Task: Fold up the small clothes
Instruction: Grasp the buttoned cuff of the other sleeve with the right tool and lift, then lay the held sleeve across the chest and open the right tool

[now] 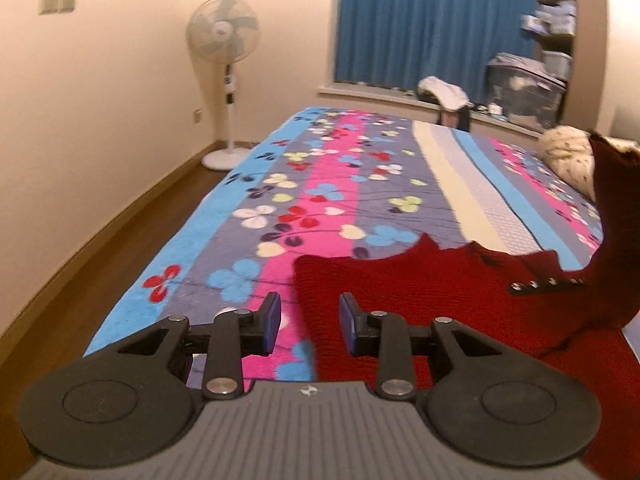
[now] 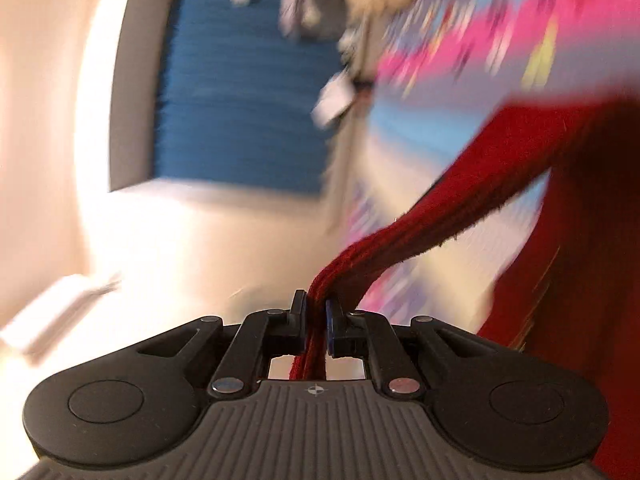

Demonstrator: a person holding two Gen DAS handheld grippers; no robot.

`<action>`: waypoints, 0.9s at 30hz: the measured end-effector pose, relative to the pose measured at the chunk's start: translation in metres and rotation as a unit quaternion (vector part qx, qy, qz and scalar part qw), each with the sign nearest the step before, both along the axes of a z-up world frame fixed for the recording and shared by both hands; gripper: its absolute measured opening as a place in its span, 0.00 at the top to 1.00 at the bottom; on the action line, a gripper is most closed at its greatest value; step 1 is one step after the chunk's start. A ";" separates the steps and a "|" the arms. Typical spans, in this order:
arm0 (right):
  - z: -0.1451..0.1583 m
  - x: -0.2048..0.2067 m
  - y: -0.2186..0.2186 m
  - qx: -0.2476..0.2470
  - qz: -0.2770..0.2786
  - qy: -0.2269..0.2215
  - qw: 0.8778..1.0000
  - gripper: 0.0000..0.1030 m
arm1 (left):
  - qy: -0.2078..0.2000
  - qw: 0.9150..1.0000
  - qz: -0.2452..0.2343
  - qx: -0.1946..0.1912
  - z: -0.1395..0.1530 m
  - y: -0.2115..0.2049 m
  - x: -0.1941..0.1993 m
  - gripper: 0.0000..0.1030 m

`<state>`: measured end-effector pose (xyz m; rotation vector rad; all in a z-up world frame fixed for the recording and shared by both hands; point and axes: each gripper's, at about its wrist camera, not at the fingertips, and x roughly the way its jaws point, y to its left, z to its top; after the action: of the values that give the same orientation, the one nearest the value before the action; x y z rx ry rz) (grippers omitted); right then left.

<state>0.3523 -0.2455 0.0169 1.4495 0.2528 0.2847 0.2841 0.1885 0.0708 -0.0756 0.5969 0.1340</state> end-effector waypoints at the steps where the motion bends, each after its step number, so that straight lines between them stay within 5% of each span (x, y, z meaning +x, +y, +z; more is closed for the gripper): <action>1: -0.004 -0.001 0.033 0.019 0.027 0.000 0.999 0.91 | 0.002 1.000 0.010 -0.012 0.000 0.007 0.000 0.66; 3: -0.020 0.003 0.096 0.029 0.097 0.032 0.994 0.86 | 0.007 0.999 0.034 -0.042 0.000 0.021 -0.001 0.66; 5: -0.049 0.014 0.155 -0.001 0.200 0.094 0.975 0.85 | 0.018 0.996 0.051 -0.073 -0.001 0.033 -0.001 0.66; 7: -0.080 0.019 0.198 -0.063 0.315 0.189 0.928 0.85 | 0.032 0.993 0.060 -0.097 -0.004 0.040 -0.001 0.66; 9: -0.088 0.007 0.204 -0.131 0.353 0.201 0.904 0.85 | 0.041 0.992 0.056 -0.107 -0.006 0.039 0.000 0.66; 16: -0.044 -0.020 0.072 -0.328 0.295 0.117 0.890 0.62 | 0.070 0.986 -0.008 -0.150 -0.018 0.019 0.018 0.66; 22: -0.033 -0.020 -0.029 -0.567 0.141 0.125 0.802 0.47 | 0.105 0.980 -0.021 -0.166 -0.049 -0.003 0.051 0.59; 25: -0.070 -0.005 -0.057 -0.528 0.133 0.195 0.816 0.46 | 0.115 0.980 -0.007 -0.165 -0.058 -0.007 0.060 0.58; 27: -0.078 0.004 -0.065 -0.486 0.128 0.198 0.841 0.46 | 0.110 0.981 0.002 -0.161 -0.058 -0.006 0.060 0.56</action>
<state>0.3566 -0.3106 -0.0613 0.4328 0.8053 0.0343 0.3437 0.1823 0.0128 -0.3800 0.8366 0.0491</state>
